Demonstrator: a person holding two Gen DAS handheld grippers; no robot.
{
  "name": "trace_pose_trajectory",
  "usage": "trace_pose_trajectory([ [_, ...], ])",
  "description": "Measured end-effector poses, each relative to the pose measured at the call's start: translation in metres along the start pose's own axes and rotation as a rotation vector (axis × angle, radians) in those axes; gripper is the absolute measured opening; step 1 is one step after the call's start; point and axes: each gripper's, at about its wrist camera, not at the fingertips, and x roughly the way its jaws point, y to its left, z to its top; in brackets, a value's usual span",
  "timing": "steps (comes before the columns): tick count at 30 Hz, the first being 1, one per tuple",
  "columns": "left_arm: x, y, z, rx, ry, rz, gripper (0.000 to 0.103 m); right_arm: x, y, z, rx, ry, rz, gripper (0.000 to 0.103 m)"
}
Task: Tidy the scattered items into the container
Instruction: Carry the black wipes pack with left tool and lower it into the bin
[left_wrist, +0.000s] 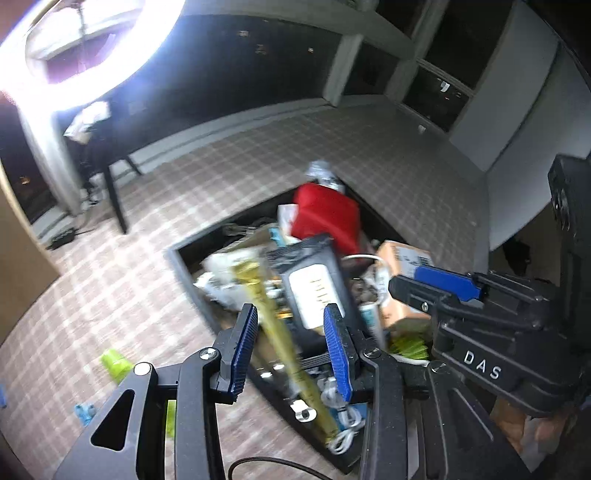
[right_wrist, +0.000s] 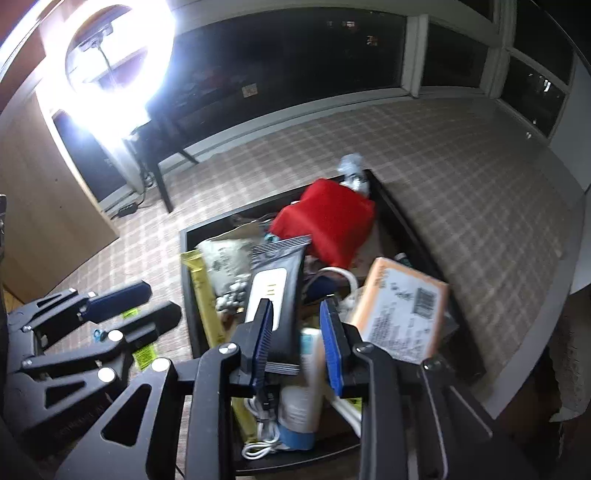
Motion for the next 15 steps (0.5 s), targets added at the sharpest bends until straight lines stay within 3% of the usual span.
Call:
trace_pose_trajectory([
  [2,-0.008,0.011,-0.004,-0.008,-0.013,0.032,0.034,0.003,0.012,-0.001,-0.018,-0.002,0.017,0.042],
  [5,-0.018,0.027,-0.011,-0.027,-0.032,0.084,0.034,0.008,0.032,-0.004,-0.053,-0.004,0.038,0.048],
  [10,-0.031,0.056,-0.024,-0.078,-0.046,0.124,0.036,0.013,0.069,-0.01,-0.12,-0.004,0.076,0.052],
  [15,-0.038,0.088,-0.041,-0.136,-0.047,0.161,0.044,0.022,0.1,-0.017,-0.182,-0.001,0.111,0.052],
])
